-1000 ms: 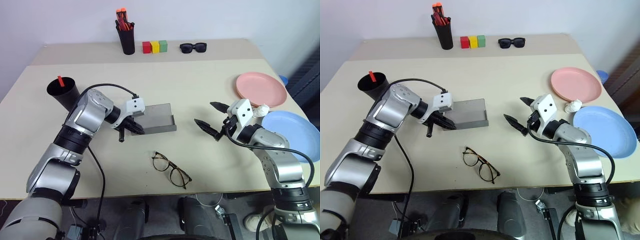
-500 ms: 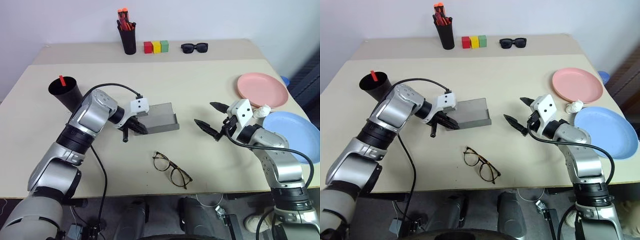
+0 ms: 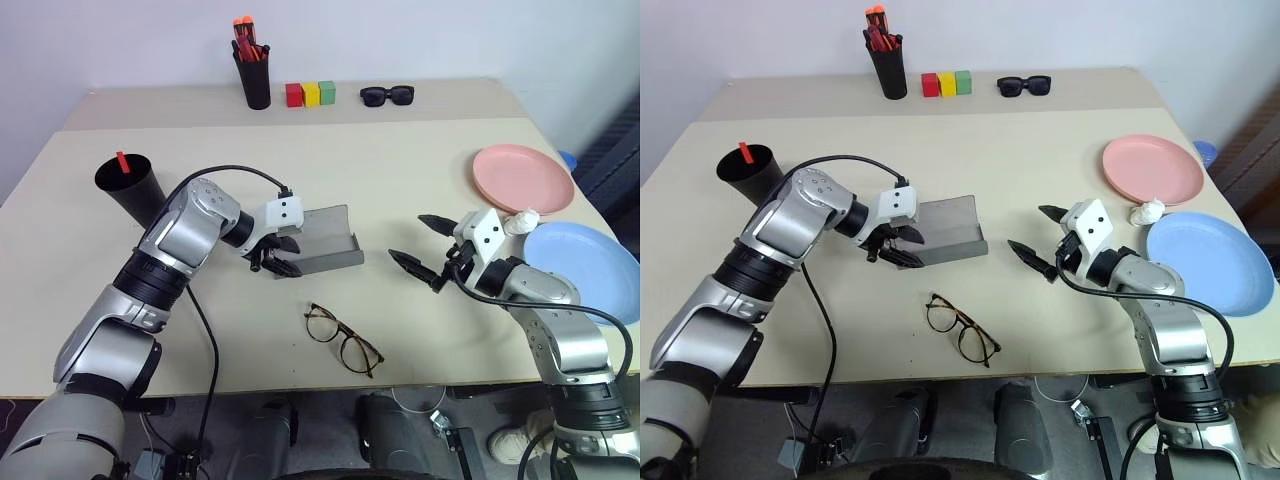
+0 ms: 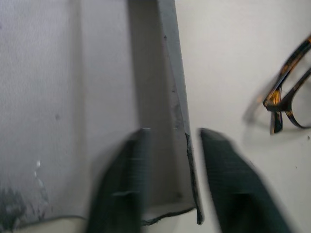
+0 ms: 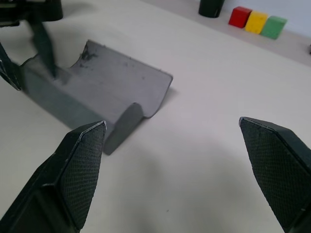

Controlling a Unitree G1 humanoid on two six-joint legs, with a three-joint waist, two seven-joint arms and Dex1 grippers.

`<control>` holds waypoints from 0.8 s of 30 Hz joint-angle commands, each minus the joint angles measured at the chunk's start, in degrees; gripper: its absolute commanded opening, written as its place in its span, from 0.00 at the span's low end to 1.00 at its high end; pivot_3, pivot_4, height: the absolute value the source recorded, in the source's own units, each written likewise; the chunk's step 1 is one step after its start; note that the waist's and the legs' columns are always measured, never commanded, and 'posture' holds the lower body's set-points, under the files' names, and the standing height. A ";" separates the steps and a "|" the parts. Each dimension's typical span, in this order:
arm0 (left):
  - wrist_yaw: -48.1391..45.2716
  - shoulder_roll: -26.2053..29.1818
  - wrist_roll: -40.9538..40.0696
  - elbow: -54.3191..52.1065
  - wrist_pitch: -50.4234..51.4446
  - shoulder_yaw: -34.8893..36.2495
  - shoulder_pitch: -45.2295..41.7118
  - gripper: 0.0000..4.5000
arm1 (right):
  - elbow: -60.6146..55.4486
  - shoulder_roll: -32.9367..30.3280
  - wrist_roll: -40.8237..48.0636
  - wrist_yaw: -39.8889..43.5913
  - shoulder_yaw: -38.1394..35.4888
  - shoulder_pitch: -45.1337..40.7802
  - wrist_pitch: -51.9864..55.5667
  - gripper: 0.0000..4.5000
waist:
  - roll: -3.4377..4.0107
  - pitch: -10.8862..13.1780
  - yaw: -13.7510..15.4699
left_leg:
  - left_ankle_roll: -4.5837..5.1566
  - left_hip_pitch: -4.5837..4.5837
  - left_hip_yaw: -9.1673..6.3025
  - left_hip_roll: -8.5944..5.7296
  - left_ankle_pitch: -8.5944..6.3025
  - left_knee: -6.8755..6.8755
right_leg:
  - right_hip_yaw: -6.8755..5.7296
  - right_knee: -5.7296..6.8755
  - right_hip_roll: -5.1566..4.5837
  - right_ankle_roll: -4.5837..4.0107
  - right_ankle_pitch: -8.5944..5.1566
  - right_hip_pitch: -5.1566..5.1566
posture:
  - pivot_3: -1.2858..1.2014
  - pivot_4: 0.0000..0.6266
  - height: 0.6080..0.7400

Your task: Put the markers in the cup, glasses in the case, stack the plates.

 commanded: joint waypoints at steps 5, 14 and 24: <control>2.02 0.94 -4.42 -1.99 -0.82 5.56 -0.40 0.99 | -2.67 -2.40 1.78 1.34 -2.28 0.12 0.66 1.00 | 0.00 0.00 0.03 | 0.00 0.00 0.00 0.00 0.00 0.01 | 0.00 0.00 0.00 0.00 0.00 0.00 | 0.52 0.24 1.00; 15.40 -6.19 -16.53 -11.14 -11.00 24.33 8.18 0.99 | -6.57 -7.45 7.11 7.32 -2.96 2.18 6.39 1.00 | 0.03 -0.01 0.18 | 0.00 0.01 -0.01 0.06 0.00 0.01 | 0.03 -0.03 -0.06 0.00 0.00 0.00 | 0.52 0.24 1.00; 5.58 -1.85 -28.17 -17.38 -9.47 24.94 20.06 0.99 | -9.10 -14.49 10.03 18.90 0.28 10.23 9.88 1.00 | 0.04 -0.02 0.30 | 0.00 0.06 0.13 0.05 -0.01 0.07 | 0.13 -0.05 -0.06 -0.01 0.00 0.08 | 0.52 0.24 1.00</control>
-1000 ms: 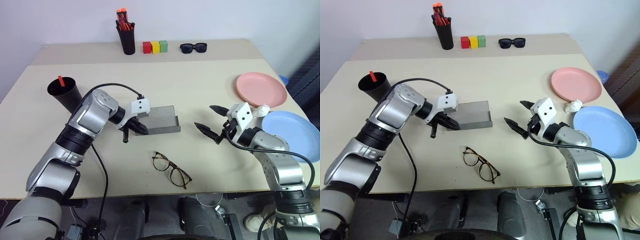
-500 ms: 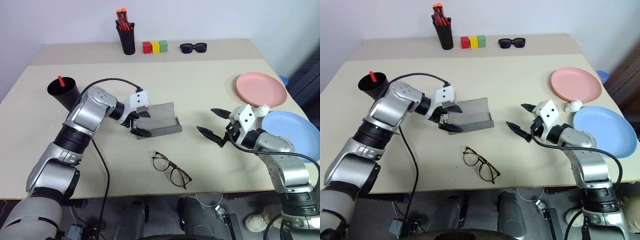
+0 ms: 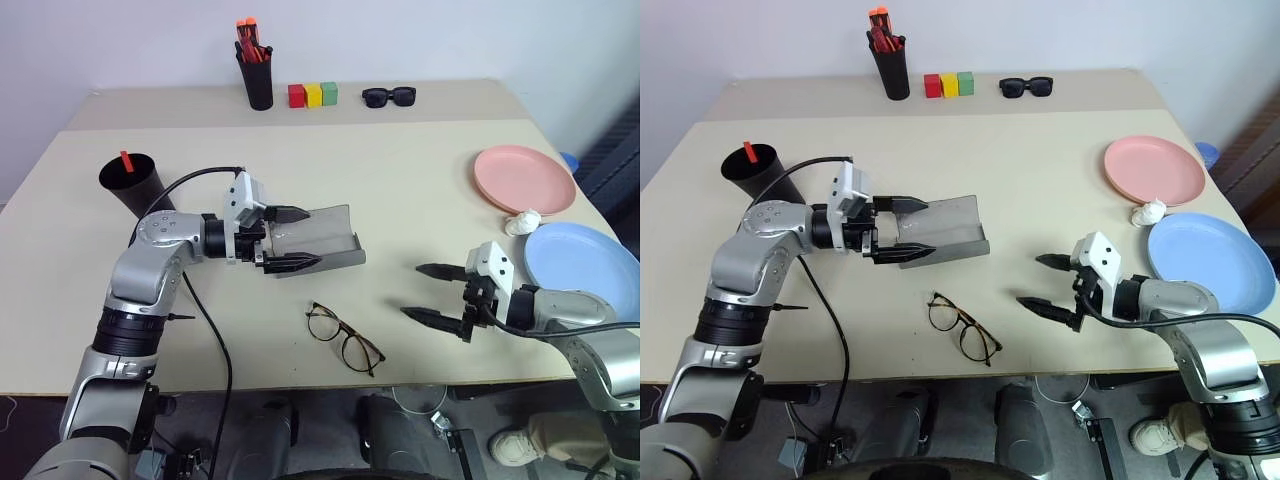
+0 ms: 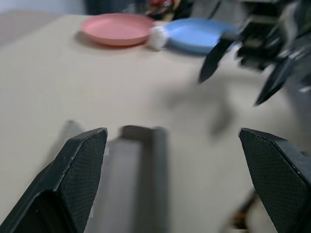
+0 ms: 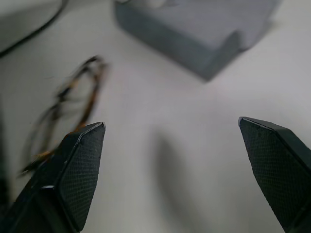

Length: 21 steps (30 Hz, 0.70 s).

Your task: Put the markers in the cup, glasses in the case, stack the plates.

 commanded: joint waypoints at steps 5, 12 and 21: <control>-8.99 6.46 -3.07 -2.74 -7.09 0.17 4.26 0.99 | -2.85 -2.54 0.48 4.92 3.93 1.14 1.06 1.00 | 0.00 0.00 0.03 | 0.00 0.05 0.02 0.02 0.00 -0.03 | 0.01 0.00 0.02 -0.02 0.00 0.02 | 0.52 0.24 1.00; -14.93 9.63 0.47 -1.80 -18.75 -3.06 8.05 0.99 | -1.81 -1.07 -0.22 5.21 8.71 -4.12 3.23 1.00 | 0.00 0.00 0.10 | 0.00 0.03 0.09 0.04 0.00 -0.05 | 0.09 -0.17 0.01 -0.06 0.02 0.02 | 0.52 0.24 1.00; -16.27 9.85 3.90 -0.43 -25.58 -7.75 7.45 0.99 | -1.37 -0.57 1.10 6.18 11.09 -8.79 7.39 1.00 | 0.00 0.00 0.13 | 0.01 -0.03 0.08 0.04 -0.01 -0.11 | 0.08 -0.44 0.02 -0.08 0.06 0.05 | 0.52 0.24 1.00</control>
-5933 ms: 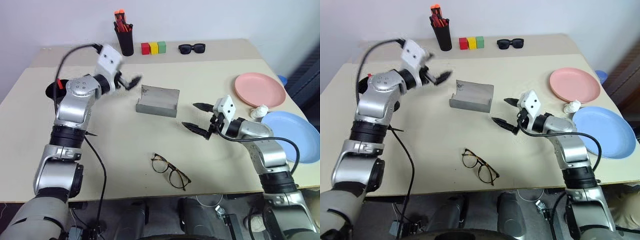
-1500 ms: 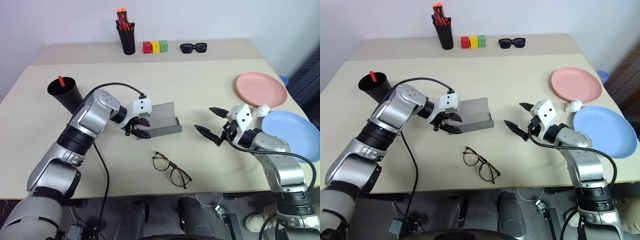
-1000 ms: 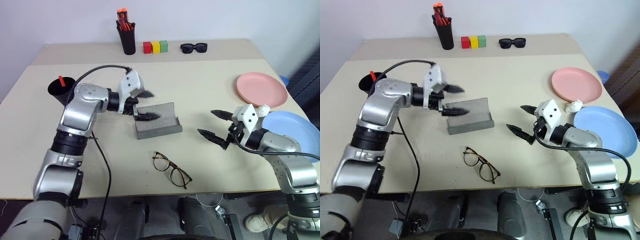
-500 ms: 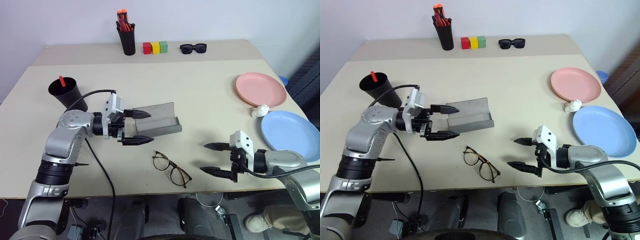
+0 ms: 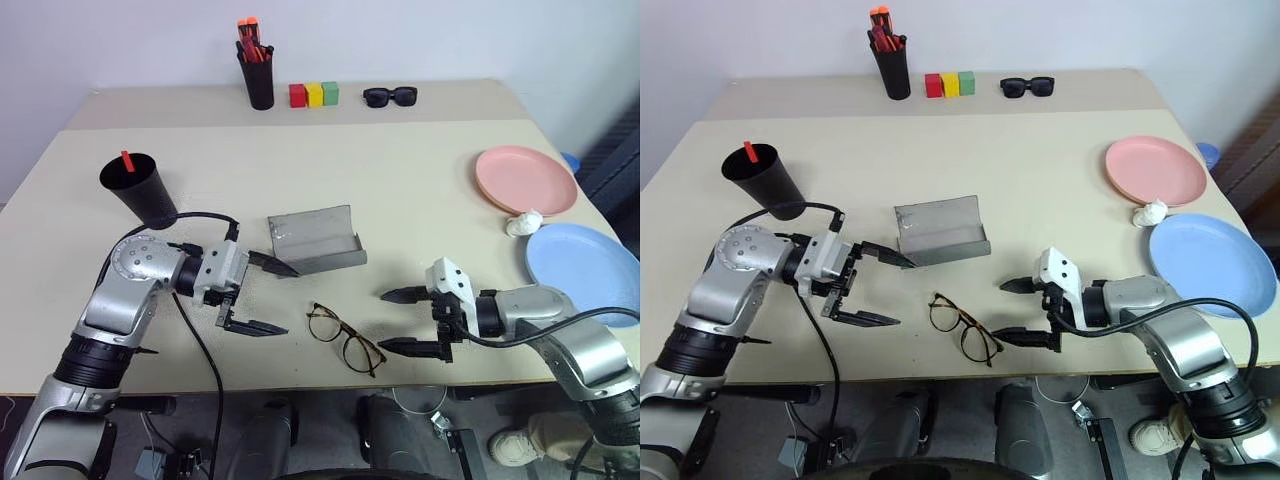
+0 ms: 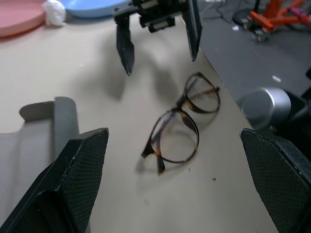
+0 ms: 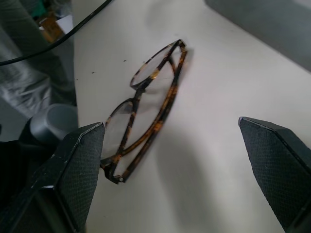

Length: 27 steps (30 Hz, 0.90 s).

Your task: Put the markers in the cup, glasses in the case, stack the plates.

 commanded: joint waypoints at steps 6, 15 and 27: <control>0.25 -1.87 2.65 4.33 -5.27 -3.10 -3.25 0.99 | -1.10 -0.59 2.65 1.83 1.14 -2.98 5.24 1.00 | 0.00 0.00 -0.03 | 0.01 0.01 0.00 0.00 0.00 0.01 | -0.02 -0.07 0.01 -0.03 0.02 0.05 | 0.52 0.24 1.00; 0.80 -4.51 3.28 6.68 -6.53 -4.88 -5.50 0.99 | 1.86 2.15 0.83 0.43 4.70 -5.83 7.36 1.00 | 0.00 0.00 -0.10 | 0.05 0.01 0.02 0.00 -0.03 0.00 | -0.03 -0.12 0.03 0.00 0.05 0.05 | 0.52 0.24 1.00; 0.10 -4.63 3.27 6.42 -7.37 -5.45 -5.57 0.99 | 4.80 4.16 -0.18 1.91 9.42 -9.89 8.61 1.00 | 0.00 0.00 -0.13 | 0.05 0.00 0.01 -0.01 -0.02 -0.01 | -0.03 -0.12 0.04 0.02 0.06 0.04 | 0.52 0.24 1.00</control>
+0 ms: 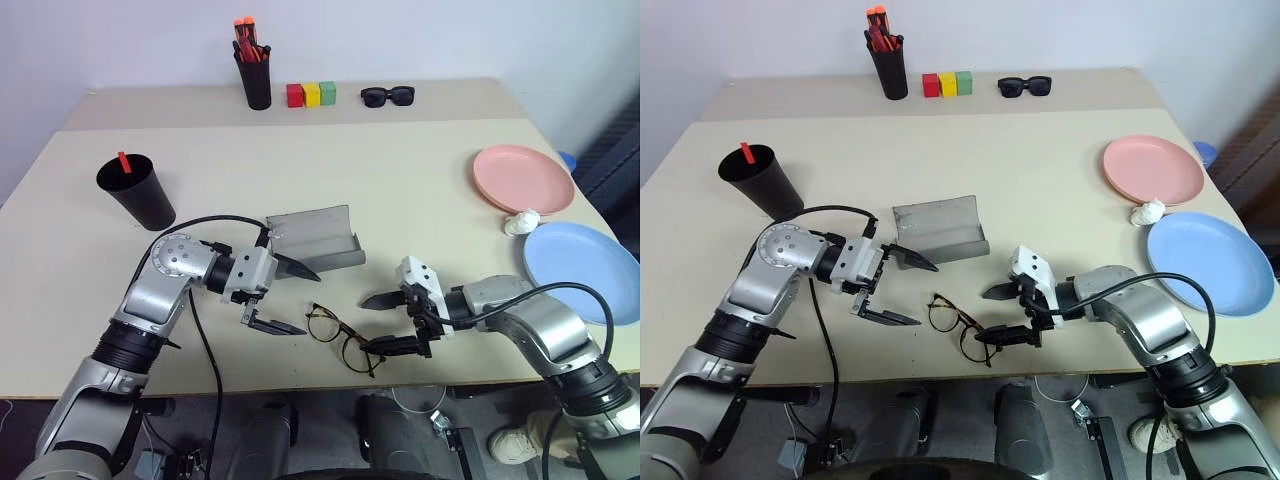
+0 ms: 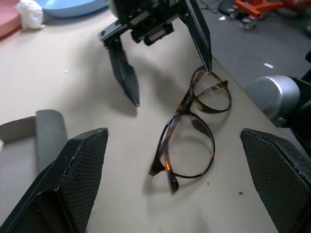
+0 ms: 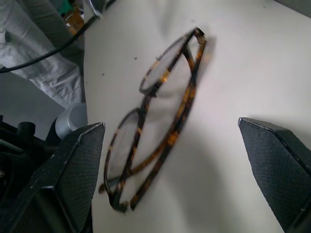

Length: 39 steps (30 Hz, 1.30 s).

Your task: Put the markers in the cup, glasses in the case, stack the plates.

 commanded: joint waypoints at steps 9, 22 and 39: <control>-0.97 1.47 0.15 0.01 -3.15 0.08 0.59 0.99 | 2.30 1.02 -0.59 4.46 3.41 -4.38 -0.03 1.00 | 0.00 0.00 -0.05 | 0.00 0.00 0.00 0.00 0.00 0.00 | 0.00 -0.01 0.00 0.00 0.00 0.00 | 0.52 0.24 1.00; -0.79 1.57 0.52 1.00 -4.32 -0.29 0.77 0.99 | 4.42 1.72 -2.83 8.80 7.34 -6.97 -1.47 1.00 | 0.00 0.00 -0.04 | 0.00 0.00 0.00 0.00 0.00 0.00 | 0.00 -0.01 0.00 0.00 0.01 0.00 | 0.52 0.24 1.00; -0.26 1.47 1.09 1.65 -5.83 -0.31 1.32 1.00 | 7.36 3.89 -5.60 9.96 8.40 -8.83 -3.89 0.01 | 0.00 0.00 -0.06 | 0.00 0.02 -0.02 0.00 0.00 0.01 | -0.01 -0.01 0.02 -0.02 0.02 0.02 | 0.52 0.24 1.00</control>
